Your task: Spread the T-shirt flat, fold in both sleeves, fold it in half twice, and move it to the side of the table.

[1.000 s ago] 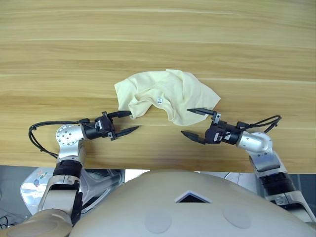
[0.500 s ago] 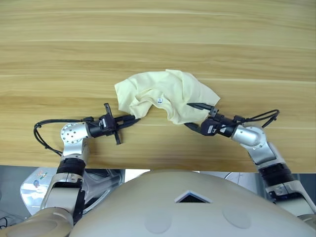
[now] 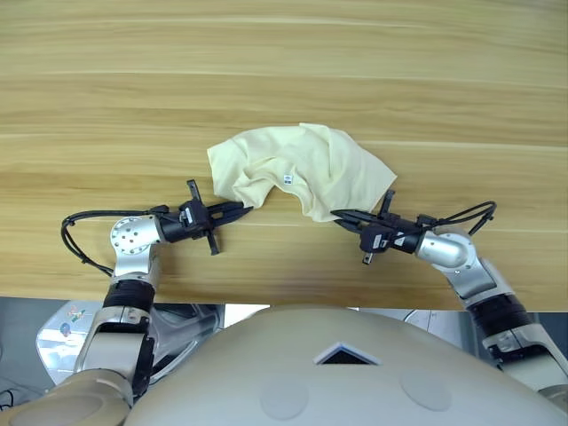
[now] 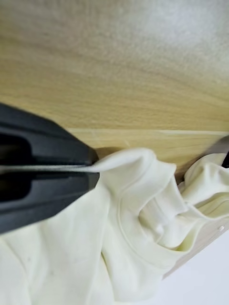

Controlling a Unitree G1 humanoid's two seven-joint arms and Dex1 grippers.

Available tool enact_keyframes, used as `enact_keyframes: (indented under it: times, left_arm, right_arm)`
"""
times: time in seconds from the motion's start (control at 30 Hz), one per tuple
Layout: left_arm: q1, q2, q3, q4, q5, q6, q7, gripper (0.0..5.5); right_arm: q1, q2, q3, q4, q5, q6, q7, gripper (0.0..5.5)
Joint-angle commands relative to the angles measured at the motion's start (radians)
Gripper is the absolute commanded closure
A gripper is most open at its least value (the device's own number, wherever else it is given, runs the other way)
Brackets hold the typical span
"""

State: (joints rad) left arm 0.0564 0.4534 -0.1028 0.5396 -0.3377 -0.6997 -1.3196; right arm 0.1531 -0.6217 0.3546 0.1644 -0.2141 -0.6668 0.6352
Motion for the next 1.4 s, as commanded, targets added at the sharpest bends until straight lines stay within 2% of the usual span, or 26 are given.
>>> enact_keyframes:
  times: [0.03, 0.17, 0.3, 0.47, 0.6, 0.73, 0.87, 0.9, 0.93, 1.0, 1.03, 1.1, 1.2, 1.27, 1.33, 1.4]
  left_arm:
    - [-0.054, 0.003, 0.02, 0.046, 0.028, -0.022, 0.038, 5.5]
    - [-0.217, 0.053, 0.056, 0.216, 0.151, -0.096, 0.17, 5.5]
    - [-0.422, 0.133, 0.061, 0.351, 0.346, -0.194, 0.381, 5.5]
    - [-0.655, 0.219, 0.061, 0.418, 0.547, -0.269, 0.669, 5.5]
    - [-0.798, 0.25, 0.103, 0.272, 0.607, -0.361, 0.834, 5.5]
    - [-0.786, 0.272, 0.164, -0.133, 0.373, -0.371, 0.865, 5.5]
    - [-0.505, 0.433, 0.114, -0.532, -0.103, -0.234, 0.691, 5.5]
    - [-0.423, 0.477, 0.128, -0.615, -0.268, -0.207, 0.587, 5.5]
    - [-0.319, 0.506, 0.179, -0.722, -0.489, -0.137, 0.404, 5.5]
    - [-0.191, 0.503, 0.303, -0.875, -0.842, 0.026, 0.089, 5.5]
    - [-0.156, 0.499, 0.333, -0.909, -0.922, 0.085, -0.018, 5.5]
    - [-0.139, 0.503, 0.289, -0.908, -0.911, 0.128, -0.129, 5.5]
    - [-0.318, 0.438, 0.161, -0.689, -0.722, 0.217, -0.11, 5.5]
    - [-0.506, 0.375, 0.046, -0.398, -0.456, 0.223, -0.172, 5.5]
    - [-0.737, 0.319, -0.074, -0.089, -0.233, 0.225, -0.254, 5.5]
    - [-1.026, 0.256, -0.201, 0.227, -0.007, 0.255, -0.276, 5.5]
  right_arm:
    - [-0.007, -0.051, -0.043, 0.07, 0.019, 0.01, 0.01, 5.48]
    - [-0.073, -0.061, -0.17, 0.11, 0.106, 0.0, -0.05, 5.48]
    - [-0.181, -0.056, -0.328, 0.108, 0.199, 0.03, -0.134, 5.48]
    - [-0.299, -0.064, -0.458, 0.101, 0.269, 0.038, -0.19, 5.48]
    - [-0.355, -0.085, -0.546, -0.05, 0.405, 0.047, -0.168, 5.48]
    - [-0.275, -0.146, -0.648, -0.288, 0.667, 0.063, -0.043, 5.48]
    - [-0.068, -0.161, -0.768, -0.408, 0.99, -0.003, 0.27, 5.48]
    - [-0.003, -0.154, -0.788, -0.445, 1.061, -0.028, 0.385, 5.48]
    - [0.062, -0.139, -0.814, -0.484, 1.146, -0.048, 0.524, 5.48]
    - [0.129, -0.105, -0.874, -0.542, 1.317, -0.017, 0.729, 5.48]
    - [0.132, -0.095, -0.889, -0.544, 1.359, 0.002, 0.776, 5.48]
    - [0.134, -0.09, -0.888, -0.543, 1.401, 0.04, 0.839, 5.48]
    - [0.054, -0.121, -0.774, -0.383, 1.133, 0.031, 0.793, 5.48]
    - [-0.106, -0.147, -0.664, -0.222, 0.919, 0.089, 0.756, 5.48]
    - [-0.316, -0.186, -0.553, -0.076, 0.807, 0.18, 0.792, 5.48]
    - [-0.672, -0.178, -0.419, 0.175, 0.587, 0.273, 0.754, 5.48]
